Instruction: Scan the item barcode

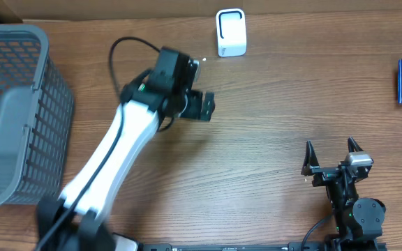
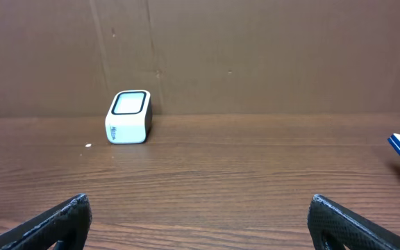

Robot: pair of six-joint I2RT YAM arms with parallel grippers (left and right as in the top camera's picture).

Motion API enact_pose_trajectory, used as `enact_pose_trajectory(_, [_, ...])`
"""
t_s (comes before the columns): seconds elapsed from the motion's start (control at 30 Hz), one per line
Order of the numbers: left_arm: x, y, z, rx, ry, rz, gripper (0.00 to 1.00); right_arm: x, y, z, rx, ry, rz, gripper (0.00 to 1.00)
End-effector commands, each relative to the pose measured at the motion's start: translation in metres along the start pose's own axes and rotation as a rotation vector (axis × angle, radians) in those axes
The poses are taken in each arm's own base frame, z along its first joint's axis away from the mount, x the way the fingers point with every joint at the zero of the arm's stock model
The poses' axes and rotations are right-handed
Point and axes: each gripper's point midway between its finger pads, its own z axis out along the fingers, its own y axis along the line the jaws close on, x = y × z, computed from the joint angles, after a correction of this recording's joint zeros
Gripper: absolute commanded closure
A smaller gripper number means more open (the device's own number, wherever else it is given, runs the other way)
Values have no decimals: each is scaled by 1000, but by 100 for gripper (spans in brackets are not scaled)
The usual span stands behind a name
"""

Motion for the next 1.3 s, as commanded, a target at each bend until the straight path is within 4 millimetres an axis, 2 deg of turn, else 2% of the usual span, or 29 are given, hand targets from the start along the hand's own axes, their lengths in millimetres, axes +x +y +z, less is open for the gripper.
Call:
enact_pose_trajectory(0.0, [36,15,-7,-44,22,120,0,1,1,0,-3,-7,-5,0])
enact_pose_trajectory(0.23, [89,21,-17,-32,-74,152,0,1,1,0,-3,-7,-5,0])
enact_pose_trajectory(0.5, [109,22,-30,-11,-411,197,0,1,1,0,-3,-7,-5,0])
enact_pose_trajectory(0.67, [130,28,-14,-11,-463,202,0,1,1,0,-3,-7,-5,0])
enact_pose_trajectory(0.8, [133,29,-10,-8,-510,207,0,1,1,0,-3,-7,-5,0])
enact_pose_trajectory(1.1, [120,32,-41,8,-673,200,0,1,1,0,-3,-7,-5,0])
enact_pose_trajectory(1.27, [122,35,-49,45,-721,186,0,1,1,0,-3,-7,-5,0])
